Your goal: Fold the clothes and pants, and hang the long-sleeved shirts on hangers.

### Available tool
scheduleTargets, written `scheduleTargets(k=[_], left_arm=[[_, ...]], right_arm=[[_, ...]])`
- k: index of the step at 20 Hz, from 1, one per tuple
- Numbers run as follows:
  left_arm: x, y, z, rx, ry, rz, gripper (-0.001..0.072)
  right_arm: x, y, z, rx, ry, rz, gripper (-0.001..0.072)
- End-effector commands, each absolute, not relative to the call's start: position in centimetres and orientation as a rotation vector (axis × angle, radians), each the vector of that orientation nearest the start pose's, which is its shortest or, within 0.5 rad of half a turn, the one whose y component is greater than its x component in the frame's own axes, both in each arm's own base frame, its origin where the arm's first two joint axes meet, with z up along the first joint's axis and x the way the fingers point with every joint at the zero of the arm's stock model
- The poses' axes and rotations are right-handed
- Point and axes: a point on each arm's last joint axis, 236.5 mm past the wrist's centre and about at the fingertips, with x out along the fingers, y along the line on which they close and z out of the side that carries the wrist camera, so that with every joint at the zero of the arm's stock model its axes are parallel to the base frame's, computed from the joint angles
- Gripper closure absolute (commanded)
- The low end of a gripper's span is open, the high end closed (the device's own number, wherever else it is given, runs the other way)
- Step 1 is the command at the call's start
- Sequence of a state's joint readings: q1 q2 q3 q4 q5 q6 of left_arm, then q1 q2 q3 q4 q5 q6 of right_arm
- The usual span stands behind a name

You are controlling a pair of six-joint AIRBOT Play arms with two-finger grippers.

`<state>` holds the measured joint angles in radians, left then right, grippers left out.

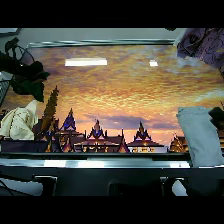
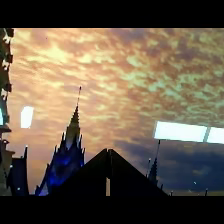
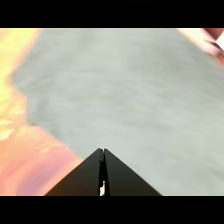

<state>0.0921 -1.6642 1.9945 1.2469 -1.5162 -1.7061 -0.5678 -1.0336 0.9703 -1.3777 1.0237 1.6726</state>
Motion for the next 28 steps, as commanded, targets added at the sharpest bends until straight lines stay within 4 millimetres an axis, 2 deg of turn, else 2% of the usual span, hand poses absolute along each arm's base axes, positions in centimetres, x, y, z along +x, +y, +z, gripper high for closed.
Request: scheduleTargets(k=[1, 3, 5, 7, 9, 13, 15, 28], left_arm=[[50.4, -4.2, 14.9, -0.268, 1.049, -0.193, 0.0694], [50.2, -5.3, 15.4, -0.167, 1.013, -0.221, 0.0695], [49.3, -5.7, 14.9, -0.109, 0.996, -0.211, 0.0695], [48.0, -6.4, 14.6, -0.109, 0.963, -0.213, 0.0695], [47.0, -6.1, 14.7, -0.087, 0.925, -0.192, 0.0695], [46.4, -4.0, 15.9, -0.032, 0.892, -0.139, 0.0691], [46.0, -3.7, 15.5, -0.035, 0.917, -0.134, 0.0690], [46.2, -3.8, 15.3, -0.036, 0.920, -0.135, 0.0690]], right_arm=[[38.1, -6.8, 6.5, 0.363, 0.909, -0.123, 0.0680], [39.1, -1.4, 6.8, 0.291, 0.908, 0.006, 0.0680], [39.4, 3.1, 7.1, 0.234, 0.905, 0.110, 0.0680], [39.2, 6.4, 7.2, 0.187, 0.905, 0.191, 0.0680], [38.8, 8.3, 7.2, 0.141, 0.907, 0.250, 0.0680], [38.8, 8.6, 7.2, 0.127, 0.906, 0.255, 0.0679], [38.8, 8.5, 7.2, 0.124, 0.904, 0.254, 0.0679], [38.8, 8.5, 7.2, 0.125, 0.905, 0.254, 0.0679]])
